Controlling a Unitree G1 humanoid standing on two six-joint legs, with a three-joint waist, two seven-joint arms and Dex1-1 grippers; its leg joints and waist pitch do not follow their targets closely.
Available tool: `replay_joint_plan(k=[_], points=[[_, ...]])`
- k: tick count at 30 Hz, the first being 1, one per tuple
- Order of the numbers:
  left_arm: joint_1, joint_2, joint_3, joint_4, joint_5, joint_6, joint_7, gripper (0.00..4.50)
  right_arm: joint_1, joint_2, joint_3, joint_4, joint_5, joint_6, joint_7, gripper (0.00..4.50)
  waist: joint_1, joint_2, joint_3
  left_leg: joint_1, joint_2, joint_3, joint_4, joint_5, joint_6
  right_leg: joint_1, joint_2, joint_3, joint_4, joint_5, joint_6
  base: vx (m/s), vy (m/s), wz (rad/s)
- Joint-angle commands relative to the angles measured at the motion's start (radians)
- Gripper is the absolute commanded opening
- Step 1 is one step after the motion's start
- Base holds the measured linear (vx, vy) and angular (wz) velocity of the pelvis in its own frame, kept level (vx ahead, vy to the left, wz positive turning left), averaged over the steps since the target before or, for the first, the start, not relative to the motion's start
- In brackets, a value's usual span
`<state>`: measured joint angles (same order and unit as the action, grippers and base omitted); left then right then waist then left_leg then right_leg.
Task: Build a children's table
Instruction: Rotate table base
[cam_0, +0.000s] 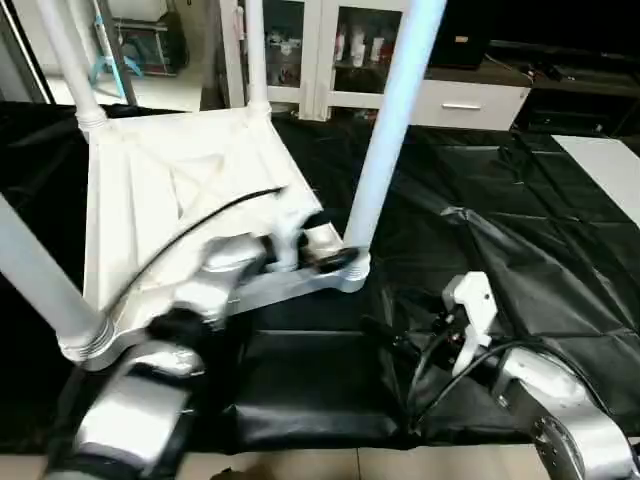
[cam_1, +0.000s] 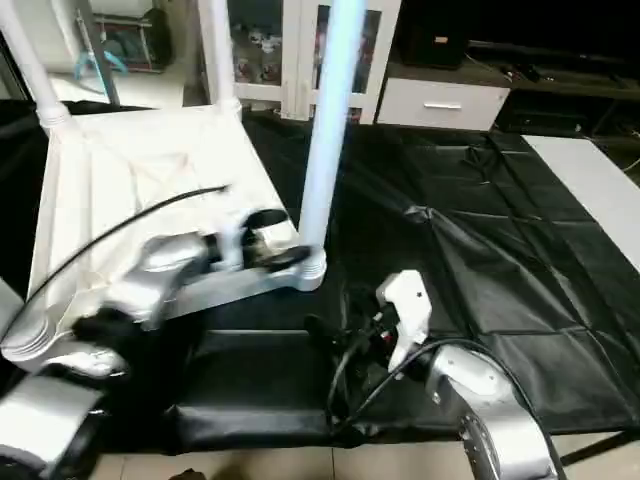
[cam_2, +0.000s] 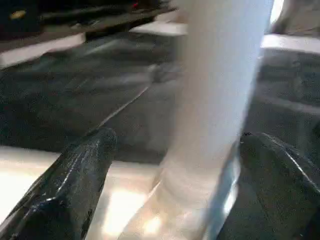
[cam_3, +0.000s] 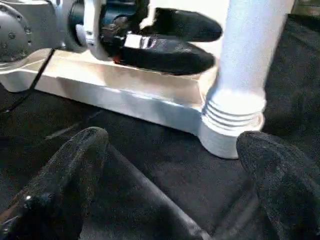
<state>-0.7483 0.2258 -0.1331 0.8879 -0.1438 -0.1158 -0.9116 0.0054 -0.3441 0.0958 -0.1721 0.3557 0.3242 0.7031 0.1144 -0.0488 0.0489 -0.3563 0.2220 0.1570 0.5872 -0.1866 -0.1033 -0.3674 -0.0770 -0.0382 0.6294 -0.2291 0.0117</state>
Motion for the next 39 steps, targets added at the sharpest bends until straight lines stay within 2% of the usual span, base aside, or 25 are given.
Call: replay_joint_plan(k=[1,4,5,6,8,9,11,12,18,19,23,25,28,31,34,36,39], points=[[0.006,0.016,-0.01,0.0,0.005,0.003,-0.037,4.47,-0.012,-0.005,-0.001,0.013,-0.001,0.004,0.005,4.47,0.0,0.005,-0.061,0.014,0.008,0.009,-0.07,-0.139,0.019,0.033,-0.052,0.03,-0.066,0.03,-0.207,0.0,0.0,0.0],[0.012,0.041,-0.024,0.008,0.026,0.008,-0.051,4.47,-0.014,-0.006,0.0,0.016,-0.003,0.002,0.007,4.47,0.006,0.003,-0.059,0.012,0.006,0.011,-0.072,-0.144,0.007,0.034,-0.053,0.03,-0.065,0.037,-0.197,0.0,0.0,0.0],[0.016,0.065,-0.041,0.013,0.052,0.012,-0.065,4.47,-0.016,-0.01,0.001,0.017,-0.004,-0.001,0.01,4.47,0.007,0.009,-0.059,0.012,0.006,0.011,-0.072,-0.146,0.003,0.034,-0.054,0.03,-0.065,0.036,-0.196,0.0,0.0,0.0],[0.028,0.095,-0.075,-0.011,0.072,0.044,-0.141,4.47,-0.011,-0.028,-0.006,0.011,-0.004,-0.001,0.018,4.47,0.006,0.011,-0.059,0.01,0.006,0.01,-0.074,-0.151,-0.003,0.035,-0.054,0.031,-0.066,0.028,-0.189,0.0,0.0,0.0],[0.036,0.106,-0.094,-0.027,0.086,0.042,-0.17,4.47,-0.005,-0.043,-0.013,0.005,-0.004,0.0,0.027,4.47,0.003,0.009,-0.057,0.01,0.006,0.01,-0.076,-0.159,-0.01,0.036,-0.053,0.032,-0.068,0.011,-0.178,0.0,0.0,0.0],[0.042,0.108,-0.099,-0.037,0.085,0.054,-0.184,4.47,-0.001,-0.053,-0.017,0.001,-0.004,0.002,0.031,4.47,0.002,0.014,-0.058,0.011,0.006,0.01,-0.076,-0.166,-0.013,0.035,-0.055,0.032,-0.068,0.011,-0.181,0.0,0.0,0.0],[0.047,0.109,-0.102,-0.05,0.077,0.072,-0.206,4.47,0.002,-0.063,-0.023,0.0,-0.006,0.002,0.035,4.47,0.002,0.012,-0.058,0.014,0.008,0.011,-0.076,-0.177,-0.016,0.034,-0.056,0.033,-0.069,0.007,-0.192,0.0,0.0,0.0],[0.049,0.114,-0.116,-0.058,0.092,0.085,-0.214,4.47,0.004,-0.085,-0.043,0.004,-0.011,0.0,0.036,4.47,0.002,0.013,-0.057,0.013,0.008,0.012,-0.076,-0.179,-0.016,0.033,-0.055,0.033,-0.069,0.005,-0.197,0.0,0.0,0.0],[0.02,0.125,-0.13,-0.02,0.154,0.115,-0.135,4.47,0.013,-0.131,-0.08,0.002,-0.006,-0.004,0.051,4.47,-0.001,0.009,-0.055,0.011,0.007,0.013,-0.075,-0.191,-0.008,0.035,-0.054,0.033,-0.073,-0.027,-0.192,0.0,0.0,0.0],[0.013,0.125,-0.127,-0.011,0.159,0.121,-0.118,4.29,0.012,-0.136,-0.083,0.004,-0.006,-0.006,0.051,4.47,-0.001,0.009,-0.055,0.012,0.006,0.013,-0.075,-0.195,-0.007,0.034,-0.054,0.033,-0.076,-0.04,-0.191,0.0,0.0,0.0],[0.003,0.137,-0.126,-0.018,0.175,0.159,-0.094,4.09,0.013,-0.151,-0.085,0.009,-0.009,-0.011,0.055,4.47,-0.002,0.007,-0.052,0.013,0.008,0.013,-0.076,-0.208,-0.008,0.032,-0.055,0.034,-0.078,-0.075,-0.189,0.0,0.0,0.0],[0.006,0.158,-0.14,-0.076,0.179,0.239,-0.137,3.93,0.004,-0.169,-0.093,0.013,-0.004,-0.007,0.067,4.47,-0.004,0.004,-0.051,0.013,0.01,0.013,-0.079,-0.225,-0.011,0.03,-0.056,0.034,-0.081,-0.119,-0.185,0.0,0.0,0.0],[0.022,0.185,-0.158,-0.138,0.192,0.295,-0.175,3.66,0.0,-0.177,-0.1,0.013,-0.004,-0.003,0.075,4.47,-0.007,0.002,-0.051,0.011,0.01,0.012,-0.08,-0.216,-0.008,0.029,-0.055,0.034,-0.081,-0.128,-0.178,0.0,0.0,0.0],[0.036,0.201,-0.158,-0.183,0.192,0.324,-0.181,3.49,-0.006,-0.186,-0.103,0.024,-0.004,-0.008,0.083,4.47,-0.013,0.003,-0.052,0.009,0.009,0.013,-0.078,-0.198,-0.003,0.028,-0.053,0.033,-0.078,-0.099,-0.19,0.0,0.0,0.0],[0.044,0.209,-0.155,-0.214,0.19,0.334,-0.175,3.22,-0.014,-0.19,-0.099,0.036,-0.005,-0.014,0.085,4.47,-0.013,0.003,-0.058,0.009,0.008,0.015,-0.072,-0.144,0.01,0.031,-0.051,0.032,-0.068,0.001,-0.212,0.0,0.0,0.0],[0.057,0.216,-0.166,-0.247,0.201,0.35,-0.17,3.06,-0.02,-0.19,-0.096,0.042,-0.008,-0.019,0.089,4.47,-0.012,0.001,-0.061,0.004,0.005,0.017,-0.066,-0.092,0.029,0.033,-0.047,0.031,-0.06,0.082,-0.222,0.0,0.0,0.0],[0.073,0.207,-0.171,-0.289,0.203,0.382,-0.158,2.86,-0.03,-0.187,-0.092,0.052,-0.013,-0.025,0.093,4.47,-0.01,0.002,-0.064,0.002,0.005,0.018,-0.061,-0.061,0.047,0.032,-0.047,0.03,-0.054,0.131,-0.235,0.0,0.0,0.0]])
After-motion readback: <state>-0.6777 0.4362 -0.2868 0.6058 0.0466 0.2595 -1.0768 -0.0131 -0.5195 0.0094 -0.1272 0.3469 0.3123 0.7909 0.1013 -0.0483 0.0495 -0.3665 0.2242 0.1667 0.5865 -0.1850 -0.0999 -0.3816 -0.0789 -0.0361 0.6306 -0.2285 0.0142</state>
